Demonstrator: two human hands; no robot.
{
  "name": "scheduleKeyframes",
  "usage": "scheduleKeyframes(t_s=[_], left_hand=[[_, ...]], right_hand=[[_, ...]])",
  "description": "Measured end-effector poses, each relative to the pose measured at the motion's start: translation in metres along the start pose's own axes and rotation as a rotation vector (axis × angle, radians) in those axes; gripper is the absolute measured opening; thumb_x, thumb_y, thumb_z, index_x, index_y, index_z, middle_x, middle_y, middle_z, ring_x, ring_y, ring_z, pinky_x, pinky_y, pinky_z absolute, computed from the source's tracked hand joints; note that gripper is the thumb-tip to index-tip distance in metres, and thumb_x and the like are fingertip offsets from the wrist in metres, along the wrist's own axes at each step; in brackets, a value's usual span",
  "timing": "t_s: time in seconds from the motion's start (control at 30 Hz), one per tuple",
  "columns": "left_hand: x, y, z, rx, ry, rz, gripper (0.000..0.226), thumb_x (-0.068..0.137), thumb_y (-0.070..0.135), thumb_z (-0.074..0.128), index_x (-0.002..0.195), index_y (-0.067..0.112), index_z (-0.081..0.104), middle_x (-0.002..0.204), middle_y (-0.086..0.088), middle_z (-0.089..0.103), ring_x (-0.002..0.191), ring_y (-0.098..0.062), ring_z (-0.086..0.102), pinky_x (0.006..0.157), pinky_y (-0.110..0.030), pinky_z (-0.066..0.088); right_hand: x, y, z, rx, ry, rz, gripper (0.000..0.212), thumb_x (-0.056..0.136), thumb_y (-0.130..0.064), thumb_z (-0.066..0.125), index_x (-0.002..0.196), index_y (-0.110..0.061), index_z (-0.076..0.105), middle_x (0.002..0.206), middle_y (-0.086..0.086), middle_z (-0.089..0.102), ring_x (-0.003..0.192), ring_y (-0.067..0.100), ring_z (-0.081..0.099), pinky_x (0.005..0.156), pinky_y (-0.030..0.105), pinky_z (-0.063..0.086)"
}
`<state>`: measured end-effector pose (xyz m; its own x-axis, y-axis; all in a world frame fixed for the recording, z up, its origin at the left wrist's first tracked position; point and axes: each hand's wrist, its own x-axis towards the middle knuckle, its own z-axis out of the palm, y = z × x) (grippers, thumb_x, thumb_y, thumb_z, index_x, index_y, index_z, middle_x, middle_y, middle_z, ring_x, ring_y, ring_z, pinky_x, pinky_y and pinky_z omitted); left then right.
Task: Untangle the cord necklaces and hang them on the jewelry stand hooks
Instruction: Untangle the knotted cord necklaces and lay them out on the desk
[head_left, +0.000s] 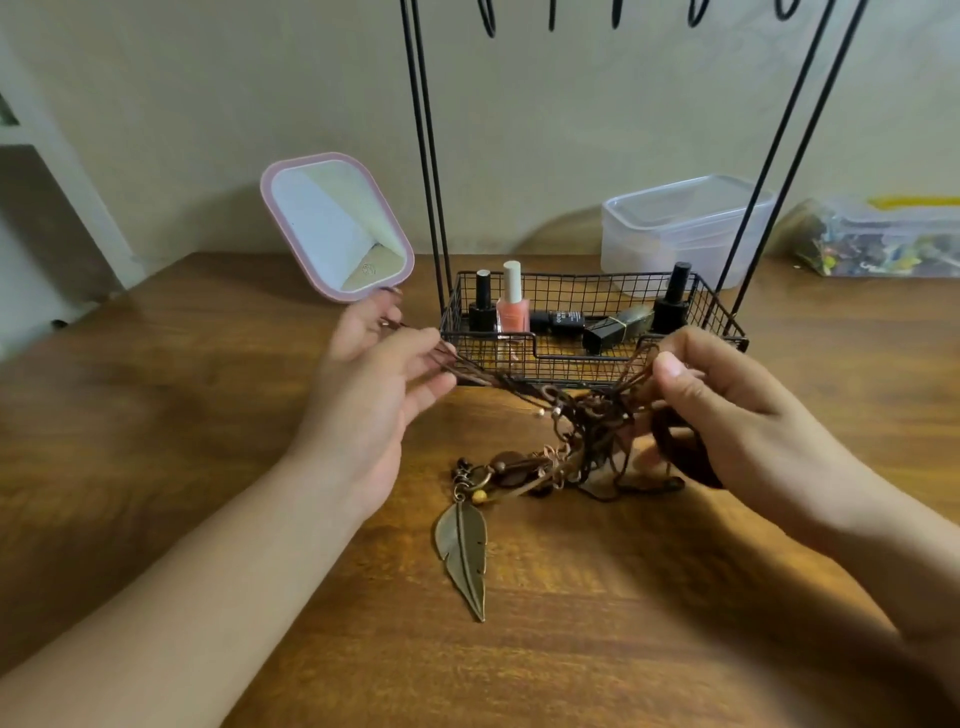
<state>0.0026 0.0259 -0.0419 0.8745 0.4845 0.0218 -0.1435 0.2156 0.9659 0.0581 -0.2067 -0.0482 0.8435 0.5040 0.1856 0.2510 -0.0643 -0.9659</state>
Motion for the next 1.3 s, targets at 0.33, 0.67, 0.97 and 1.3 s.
scheduleKeyframes(t_s=[0.33, 0.67, 0.97, 1.3], left_hand=[[-0.012, -0.003, -0.003, 1.171, 0.001, 0.561, 0.024, 0.090, 0.047, 0.062, 0.111, 0.034, 0.064, 0.091, 0.023, 0.064, 0.072, -0.002, 0.063, 0.062, -0.024, 0.057], [-0.035, -0.022, 0.016, 0.866, -0.457, 0.603, 0.009, 0.092, 0.032, 0.065, 0.086, 0.025, 0.067, 0.075, 0.013, 0.064, 0.076, -0.010, 0.063, 0.060, -0.020, 0.050], [-0.037, -0.017, 0.017, 0.809, -0.545, 0.484, 0.019, 0.085, 0.035, 0.075, 0.102, 0.032, 0.066, 0.096, 0.018, 0.069, 0.096, -0.001, 0.063, 0.080, -0.015, 0.050], [-0.028, -0.020, 0.011, 0.804, -0.659, 0.494, 0.018, 0.098, 0.012, 0.059, 0.092, 0.023, 0.072, 0.078, 0.015, 0.067, 0.079, -0.009, 0.065, 0.066, -0.018, 0.049]], right_hand=[[0.002, -0.002, 0.005, 0.613, 0.148, 0.412, 0.026, 0.101, -0.036, 0.047, 0.112, -0.015, 0.060, 0.097, 0.013, 0.074, 0.079, 0.026, 0.074, 0.070, 0.052, 0.059], [0.001, -0.003, 0.009, 0.776, 0.113, 0.445, 0.039, 0.104, -0.037, 0.039, 0.121, -0.007, 0.057, 0.104, 0.021, 0.074, 0.090, 0.035, 0.074, 0.065, 0.047, 0.061], [-0.002, -0.004, 0.013, 0.835, 0.075, 0.394, 0.029, 0.098, -0.041, 0.045, 0.103, -0.016, 0.059, 0.096, 0.012, 0.062, 0.087, 0.029, 0.062, 0.088, 0.050, 0.050], [0.000, -0.006, 0.012, 0.834, 0.122, 0.393, 0.028, 0.102, -0.037, 0.042, 0.095, -0.014, 0.056, 0.071, 0.005, 0.059, 0.058, 0.020, 0.059, 0.067, 0.041, 0.056]])
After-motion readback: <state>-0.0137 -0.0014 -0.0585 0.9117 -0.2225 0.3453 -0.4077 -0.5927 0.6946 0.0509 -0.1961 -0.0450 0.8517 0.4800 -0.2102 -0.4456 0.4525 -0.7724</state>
